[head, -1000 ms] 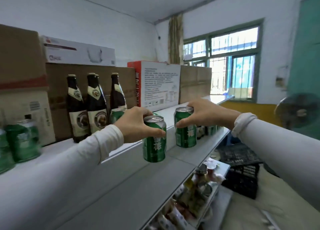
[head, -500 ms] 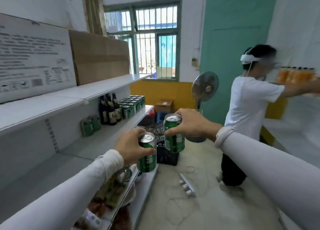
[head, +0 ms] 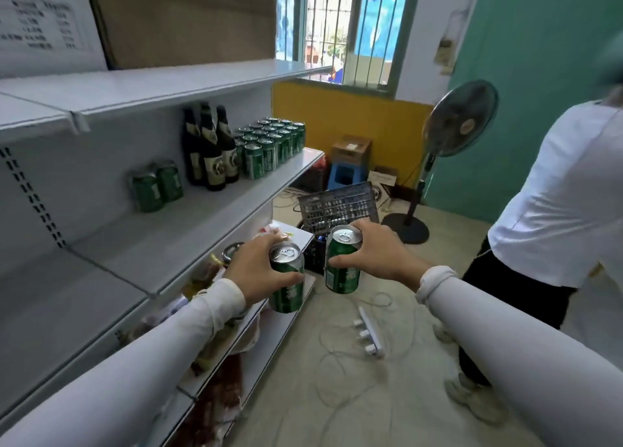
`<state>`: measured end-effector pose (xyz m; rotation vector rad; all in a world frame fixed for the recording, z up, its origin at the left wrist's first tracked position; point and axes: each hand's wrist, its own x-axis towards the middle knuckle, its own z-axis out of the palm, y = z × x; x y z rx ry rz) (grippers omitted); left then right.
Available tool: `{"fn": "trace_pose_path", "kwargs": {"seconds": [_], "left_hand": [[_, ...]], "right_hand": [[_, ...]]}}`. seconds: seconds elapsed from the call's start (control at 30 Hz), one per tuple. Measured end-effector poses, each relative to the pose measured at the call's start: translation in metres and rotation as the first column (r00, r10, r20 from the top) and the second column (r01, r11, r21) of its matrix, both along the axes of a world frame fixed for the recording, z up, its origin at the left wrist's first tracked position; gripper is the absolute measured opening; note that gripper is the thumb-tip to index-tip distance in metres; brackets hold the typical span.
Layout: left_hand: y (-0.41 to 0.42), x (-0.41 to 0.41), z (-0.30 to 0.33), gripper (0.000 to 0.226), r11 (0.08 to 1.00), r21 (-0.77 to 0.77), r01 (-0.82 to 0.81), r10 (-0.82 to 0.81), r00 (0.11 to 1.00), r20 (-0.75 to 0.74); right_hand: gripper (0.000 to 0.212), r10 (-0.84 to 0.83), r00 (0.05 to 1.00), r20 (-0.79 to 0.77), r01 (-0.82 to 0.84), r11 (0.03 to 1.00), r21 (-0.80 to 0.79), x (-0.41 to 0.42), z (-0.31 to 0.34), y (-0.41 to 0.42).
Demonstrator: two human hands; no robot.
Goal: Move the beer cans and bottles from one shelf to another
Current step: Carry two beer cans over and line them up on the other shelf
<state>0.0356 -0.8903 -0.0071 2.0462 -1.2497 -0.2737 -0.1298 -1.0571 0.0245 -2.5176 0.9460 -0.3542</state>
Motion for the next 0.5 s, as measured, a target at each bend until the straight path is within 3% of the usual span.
{"fn": "trace_pose_path", "kwargs": {"seconds": [0.1,0.27,0.5], "left_hand": [[-0.032,0.047,-0.006,0.071,0.997,0.011,-0.079,0.079,0.997,-0.002],[-0.065,0.119,-0.005,0.072,0.975,0.038,-0.22,0.22,0.976,0.005],[-0.089,0.196,-0.016,0.065,0.871,0.03,-0.49,0.491,0.87,-0.051]], "right_hand": [[0.077,0.058,0.998,-0.016,-0.058,0.998,0.008,0.054,-0.002,-0.036],[0.072,0.204,0.979,0.021,-0.205,0.978,0.045,0.147,-0.001,-0.086],[0.07,0.432,0.899,0.079,-0.436,0.899,0.041,0.281,-0.014,-0.134]]}}
